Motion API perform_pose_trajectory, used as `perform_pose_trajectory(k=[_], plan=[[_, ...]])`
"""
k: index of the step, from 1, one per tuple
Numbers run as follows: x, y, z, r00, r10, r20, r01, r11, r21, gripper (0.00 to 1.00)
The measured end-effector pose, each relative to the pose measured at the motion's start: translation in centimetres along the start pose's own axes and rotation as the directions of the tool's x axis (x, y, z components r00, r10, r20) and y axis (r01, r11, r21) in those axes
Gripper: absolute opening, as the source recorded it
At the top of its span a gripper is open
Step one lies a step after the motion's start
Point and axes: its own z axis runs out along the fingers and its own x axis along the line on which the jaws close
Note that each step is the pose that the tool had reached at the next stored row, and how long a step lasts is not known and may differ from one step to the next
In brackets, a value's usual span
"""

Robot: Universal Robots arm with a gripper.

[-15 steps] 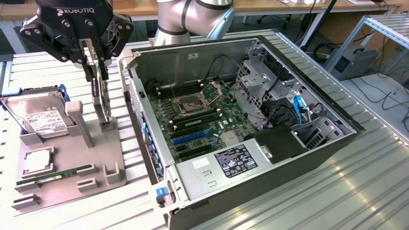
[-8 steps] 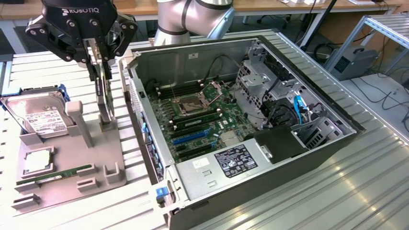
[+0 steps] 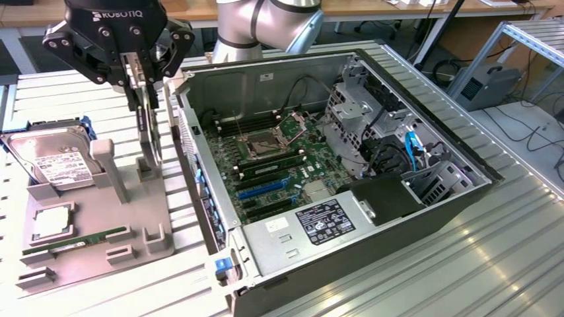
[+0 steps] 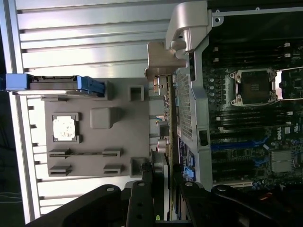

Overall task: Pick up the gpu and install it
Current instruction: 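Pick up the gpu and move the gpu toward the slot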

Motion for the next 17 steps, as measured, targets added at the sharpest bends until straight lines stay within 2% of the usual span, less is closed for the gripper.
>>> perform_pose_trajectory(k=[17], plan=[[-0.79,0.06,0.03,1.0,0.0,0.0,0.0,1.0,0.0,0.27]])
